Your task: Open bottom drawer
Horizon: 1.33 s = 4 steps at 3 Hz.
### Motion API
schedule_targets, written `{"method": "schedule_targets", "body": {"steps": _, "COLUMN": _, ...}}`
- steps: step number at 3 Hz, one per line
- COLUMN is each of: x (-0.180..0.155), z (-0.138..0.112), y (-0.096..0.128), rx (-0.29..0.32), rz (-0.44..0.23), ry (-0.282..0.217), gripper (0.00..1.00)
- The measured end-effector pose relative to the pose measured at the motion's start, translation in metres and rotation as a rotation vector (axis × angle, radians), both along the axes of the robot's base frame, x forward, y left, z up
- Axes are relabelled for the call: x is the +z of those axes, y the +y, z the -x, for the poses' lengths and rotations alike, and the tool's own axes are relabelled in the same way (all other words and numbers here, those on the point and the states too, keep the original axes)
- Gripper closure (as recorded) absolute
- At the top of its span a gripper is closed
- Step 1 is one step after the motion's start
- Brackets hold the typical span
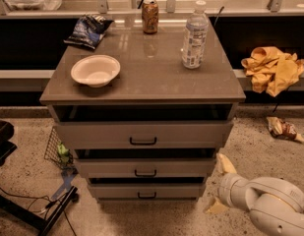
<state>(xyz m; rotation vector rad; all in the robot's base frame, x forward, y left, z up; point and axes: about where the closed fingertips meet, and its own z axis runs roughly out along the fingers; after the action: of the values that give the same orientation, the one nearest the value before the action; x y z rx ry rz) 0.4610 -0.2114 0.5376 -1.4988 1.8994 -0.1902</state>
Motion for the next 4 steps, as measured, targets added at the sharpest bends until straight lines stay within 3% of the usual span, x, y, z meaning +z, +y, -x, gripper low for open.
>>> {"method": "schedule_targets", "body": {"steps": 1, "x": -0.033, "z": -0.006, "y": 0.008, "rx": 0.083, "rz": -0.012, "ry": -0.032, "gripper": 0.0}}
{"method": "schedule_targets", "body": {"steps": 2, "x": -0.056, "z": -0.015, "y": 0.014, "rx": 0.136, "rz": 0.026, "ry": -0.043, "gripper": 0.0}}
{"method": "schedule_targets", "body": {"steps": 3, "x": -0.061, "z": -0.019, "y": 0.011, "rx": 0.125, "rz": 0.088, "ry": -0.049, "gripper": 0.0}}
{"method": "schedule_targets", "body": {"steps": 4, "x": -0.052, "z": -0.026, "y": 0.026, "rx": 0.142, "rz": 0.134, "ry": -0.069, "gripper": 0.0}}
